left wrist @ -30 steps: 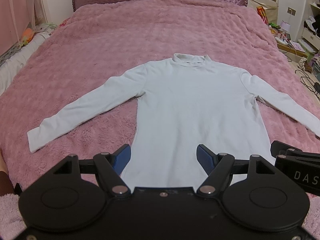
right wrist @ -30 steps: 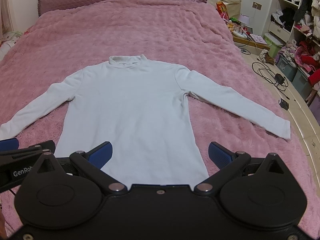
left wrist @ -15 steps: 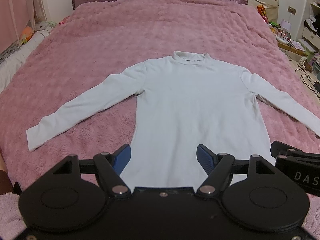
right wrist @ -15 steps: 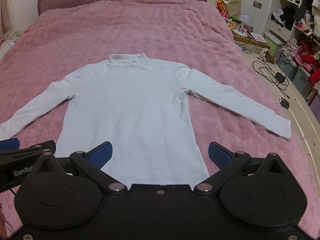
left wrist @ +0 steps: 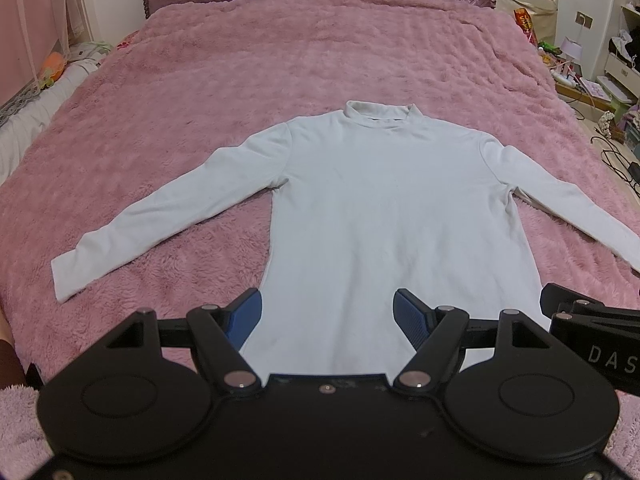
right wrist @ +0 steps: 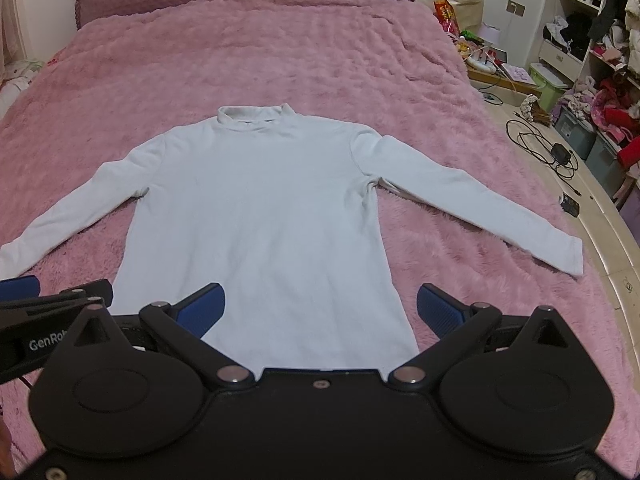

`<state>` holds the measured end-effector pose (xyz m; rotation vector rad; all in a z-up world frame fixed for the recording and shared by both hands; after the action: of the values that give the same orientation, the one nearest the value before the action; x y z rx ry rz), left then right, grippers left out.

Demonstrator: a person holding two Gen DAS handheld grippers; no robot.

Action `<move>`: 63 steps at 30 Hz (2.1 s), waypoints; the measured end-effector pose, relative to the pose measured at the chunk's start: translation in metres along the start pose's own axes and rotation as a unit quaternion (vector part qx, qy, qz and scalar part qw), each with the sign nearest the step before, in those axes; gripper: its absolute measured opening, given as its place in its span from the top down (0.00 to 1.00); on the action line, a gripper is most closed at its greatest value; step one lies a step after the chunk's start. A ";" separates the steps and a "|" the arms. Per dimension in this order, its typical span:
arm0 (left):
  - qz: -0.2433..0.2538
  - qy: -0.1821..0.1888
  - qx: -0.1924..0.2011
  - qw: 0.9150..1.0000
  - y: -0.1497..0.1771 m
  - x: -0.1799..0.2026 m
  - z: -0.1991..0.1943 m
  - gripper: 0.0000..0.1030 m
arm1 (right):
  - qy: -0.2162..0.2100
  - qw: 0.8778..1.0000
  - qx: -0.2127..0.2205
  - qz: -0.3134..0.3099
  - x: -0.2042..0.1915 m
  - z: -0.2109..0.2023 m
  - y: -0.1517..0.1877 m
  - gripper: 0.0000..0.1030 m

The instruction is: Fold small clothes

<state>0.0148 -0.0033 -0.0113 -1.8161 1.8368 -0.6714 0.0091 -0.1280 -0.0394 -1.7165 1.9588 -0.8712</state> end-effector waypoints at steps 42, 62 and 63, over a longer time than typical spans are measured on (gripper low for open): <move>0.071 0.147 0.027 0.986 -0.063 0.125 0.075 0.26 | 0.097 0.974 0.128 0.160 0.177 0.044 -0.007 0.00; 0.118 0.201 0.002 0.972 -0.103 0.261 0.204 0.26 | 0.183 0.907 0.068 0.373 0.347 0.168 0.059 0.44; 0.118 0.199 0.001 0.973 -0.104 0.264 0.208 0.26 | 0.181 0.904 0.066 0.381 0.350 0.172 0.060 0.44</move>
<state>0.2233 -0.2715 -0.1030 -1.5034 2.2613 -0.9990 0.0175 -0.5011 -0.1686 -0.6057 2.4499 -1.0115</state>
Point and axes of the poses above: each gripper's, at about its wrist camera, not at the fingertips, and z roughly the way its jaws point, x to its right, y to its underside, the point moved 1 cm from there along z, roughly the way its jaws point, and after that the axes turned 3 degrees about -z, right-handed, at the moved point
